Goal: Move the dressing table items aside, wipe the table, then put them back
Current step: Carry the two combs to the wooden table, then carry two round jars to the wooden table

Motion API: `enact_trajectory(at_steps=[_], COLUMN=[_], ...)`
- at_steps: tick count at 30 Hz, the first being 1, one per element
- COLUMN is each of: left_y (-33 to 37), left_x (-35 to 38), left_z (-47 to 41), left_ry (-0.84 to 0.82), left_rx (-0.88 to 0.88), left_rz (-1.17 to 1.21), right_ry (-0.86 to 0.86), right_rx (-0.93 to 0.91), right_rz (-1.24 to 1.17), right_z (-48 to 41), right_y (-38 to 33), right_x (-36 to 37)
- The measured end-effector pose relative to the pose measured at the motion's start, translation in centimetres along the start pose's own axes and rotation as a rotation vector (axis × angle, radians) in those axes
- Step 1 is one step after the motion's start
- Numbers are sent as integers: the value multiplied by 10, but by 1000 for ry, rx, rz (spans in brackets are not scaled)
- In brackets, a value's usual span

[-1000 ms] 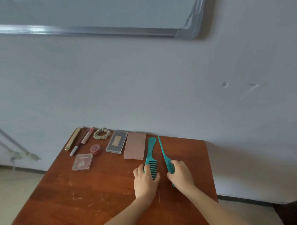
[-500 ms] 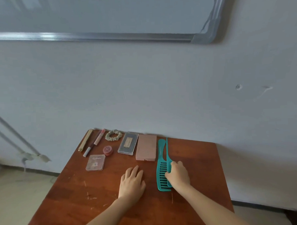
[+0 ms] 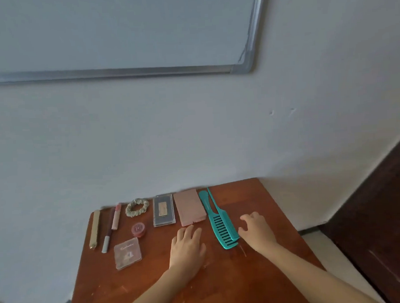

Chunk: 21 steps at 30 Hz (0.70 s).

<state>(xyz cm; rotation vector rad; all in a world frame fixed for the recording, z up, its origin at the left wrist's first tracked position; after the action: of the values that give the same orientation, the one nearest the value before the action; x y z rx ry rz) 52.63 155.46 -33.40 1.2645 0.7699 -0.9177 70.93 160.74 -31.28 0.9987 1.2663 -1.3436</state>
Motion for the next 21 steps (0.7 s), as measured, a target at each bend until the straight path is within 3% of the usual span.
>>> enact_trajectory(at_steps=[7,13,17,21], left_y=[43,132,196,262], left_x=[16,38,55,80], left_z=[14,36,69,117], left_ry=[-82,-173,-170,-268], left_rx=[349,663,879,1017], left_rz=[-58,-66,-118,-137], right_ry=[5,70,-4,-10], right_rx=[249,490,645,750], right_rz=[102,212,321,365], right_z=[99,199,276,356], right_y=[50,127,177,210], right_x=[-4,-22,-17,-25])
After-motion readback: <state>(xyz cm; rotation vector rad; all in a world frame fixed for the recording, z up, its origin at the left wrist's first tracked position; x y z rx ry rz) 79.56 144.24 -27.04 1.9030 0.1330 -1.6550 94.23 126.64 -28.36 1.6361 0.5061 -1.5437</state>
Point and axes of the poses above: each hand's wrist, its own z-axis away from the middle knuckle, its own x-axis out of the palm, y = z × x, the point moved 1 cm from there along -z, towards the middle knuckle, and after that the axes turned 8 degrees about z, right-handed, at the moved point
